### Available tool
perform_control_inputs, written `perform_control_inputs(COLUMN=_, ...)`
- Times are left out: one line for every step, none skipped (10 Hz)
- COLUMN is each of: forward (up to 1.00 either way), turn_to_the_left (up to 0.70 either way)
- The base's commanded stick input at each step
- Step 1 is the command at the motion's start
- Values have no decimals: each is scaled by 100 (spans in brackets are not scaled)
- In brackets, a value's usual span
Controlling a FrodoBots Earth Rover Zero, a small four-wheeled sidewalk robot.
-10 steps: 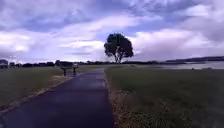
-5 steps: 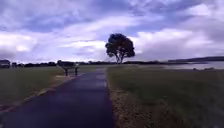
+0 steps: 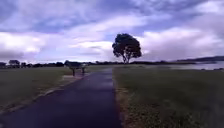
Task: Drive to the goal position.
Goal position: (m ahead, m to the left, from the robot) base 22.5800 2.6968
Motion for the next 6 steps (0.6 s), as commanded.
perform_control_inputs(forward=0, turn_to_the_left=70)
perform_control_inputs(forward=0, turn_to_the_left=70)
perform_control_inputs(forward=0, turn_to_the_left=70)
perform_control_inputs(forward=0, turn_to_the_left=70)
perform_control_inputs(forward=0, turn_to_the_left=70)
perform_control_inputs(forward=9, turn_to_the_left=61)
